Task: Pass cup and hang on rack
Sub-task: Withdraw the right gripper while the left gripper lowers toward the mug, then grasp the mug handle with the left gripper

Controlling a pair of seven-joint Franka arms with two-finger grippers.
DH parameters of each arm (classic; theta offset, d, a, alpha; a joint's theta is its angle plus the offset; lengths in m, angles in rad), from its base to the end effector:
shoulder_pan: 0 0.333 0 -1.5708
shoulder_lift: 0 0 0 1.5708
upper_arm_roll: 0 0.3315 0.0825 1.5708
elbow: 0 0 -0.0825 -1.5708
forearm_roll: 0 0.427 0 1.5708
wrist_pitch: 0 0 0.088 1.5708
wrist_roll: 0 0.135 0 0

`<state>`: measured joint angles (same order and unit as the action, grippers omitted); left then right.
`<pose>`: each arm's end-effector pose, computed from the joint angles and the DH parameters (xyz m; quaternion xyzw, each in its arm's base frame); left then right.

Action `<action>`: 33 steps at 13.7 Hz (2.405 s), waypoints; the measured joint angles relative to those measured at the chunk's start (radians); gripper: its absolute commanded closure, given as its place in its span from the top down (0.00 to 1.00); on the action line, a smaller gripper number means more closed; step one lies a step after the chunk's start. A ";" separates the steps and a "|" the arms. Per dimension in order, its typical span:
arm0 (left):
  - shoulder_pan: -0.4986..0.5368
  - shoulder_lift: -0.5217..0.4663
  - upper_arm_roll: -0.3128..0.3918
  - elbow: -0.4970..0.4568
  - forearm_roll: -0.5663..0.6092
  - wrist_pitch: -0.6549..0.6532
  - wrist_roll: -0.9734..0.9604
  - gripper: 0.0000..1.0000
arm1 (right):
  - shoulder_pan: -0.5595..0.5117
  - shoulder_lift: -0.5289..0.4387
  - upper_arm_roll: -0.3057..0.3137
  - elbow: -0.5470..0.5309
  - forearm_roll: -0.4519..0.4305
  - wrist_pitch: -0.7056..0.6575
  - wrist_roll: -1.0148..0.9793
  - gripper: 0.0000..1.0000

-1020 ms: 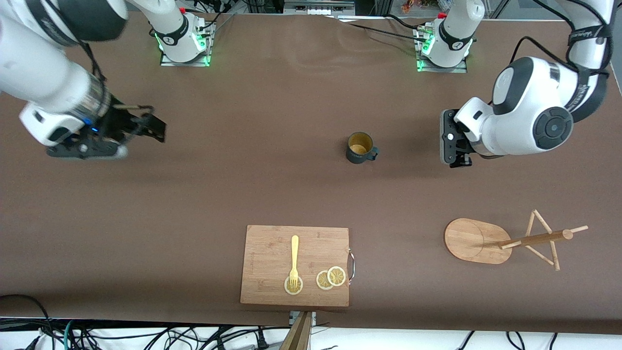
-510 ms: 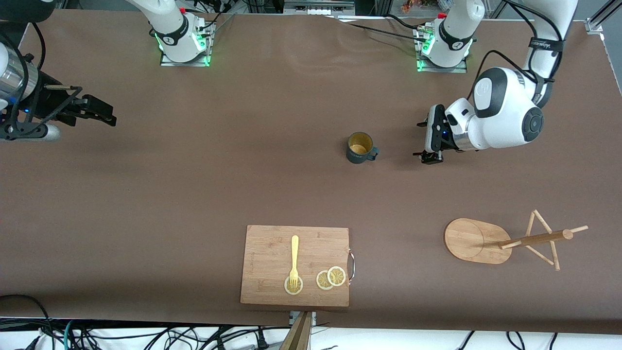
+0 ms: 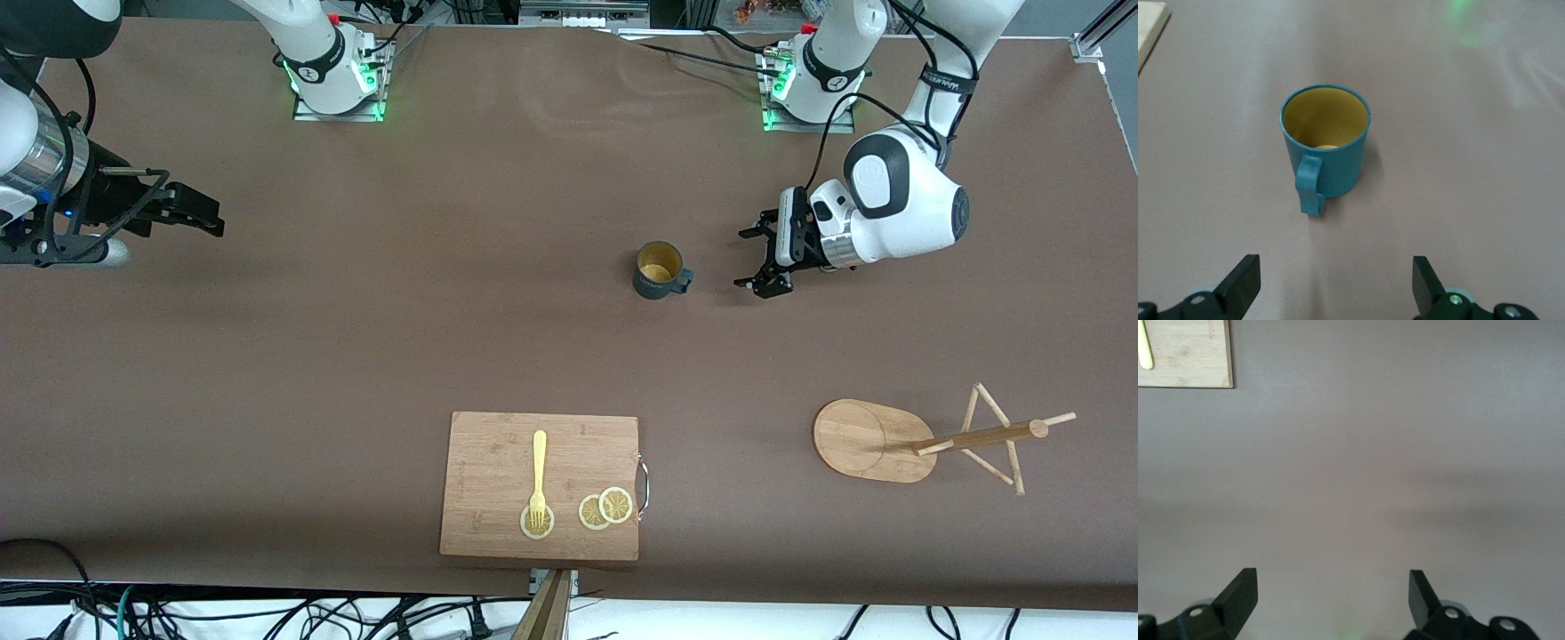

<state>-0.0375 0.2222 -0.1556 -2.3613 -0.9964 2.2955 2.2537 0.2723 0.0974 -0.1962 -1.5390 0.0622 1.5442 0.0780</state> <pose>0.4957 -0.1369 0.1782 0.6361 -0.6880 0.2108 0.2787 0.6178 0.0607 0.5679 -0.9987 0.0015 0.0467 0.0181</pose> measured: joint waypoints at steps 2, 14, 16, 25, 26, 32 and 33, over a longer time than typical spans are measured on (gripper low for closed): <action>-0.005 0.046 -0.001 0.001 -0.089 0.024 0.081 1.00 | 0.000 0.001 0.000 0.001 -0.010 0.004 -0.001 1.00; -0.087 0.216 -0.005 0.091 -0.335 0.058 0.234 1.00 | 0.007 0.027 0.013 0.047 -0.016 0.024 -0.001 1.00; -0.099 0.229 -0.013 0.095 -0.362 0.058 0.236 1.00 | 0.018 0.027 0.023 0.049 -0.035 0.024 -0.001 1.00; -0.117 0.273 -0.026 0.101 -0.484 0.058 0.332 0.99 | 0.027 0.028 0.025 0.049 -0.053 0.036 -0.001 1.00; -0.118 0.273 -0.026 0.102 -0.484 0.058 0.332 0.91 | 0.027 0.028 0.025 0.049 -0.053 0.036 -0.001 1.00; -0.119 0.273 -0.026 0.102 -0.484 0.058 0.333 0.00 | 0.027 0.028 0.025 0.049 -0.053 0.036 -0.001 1.00; -0.119 0.273 -0.026 0.103 -0.484 0.058 0.333 0.00 | 0.027 0.028 0.025 0.049 -0.053 0.036 -0.001 1.00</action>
<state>-0.1565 0.4951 -0.1820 -2.2587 -1.4801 2.3536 2.5865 0.2996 0.1249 -0.1715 -1.4895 0.0091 1.5806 0.0766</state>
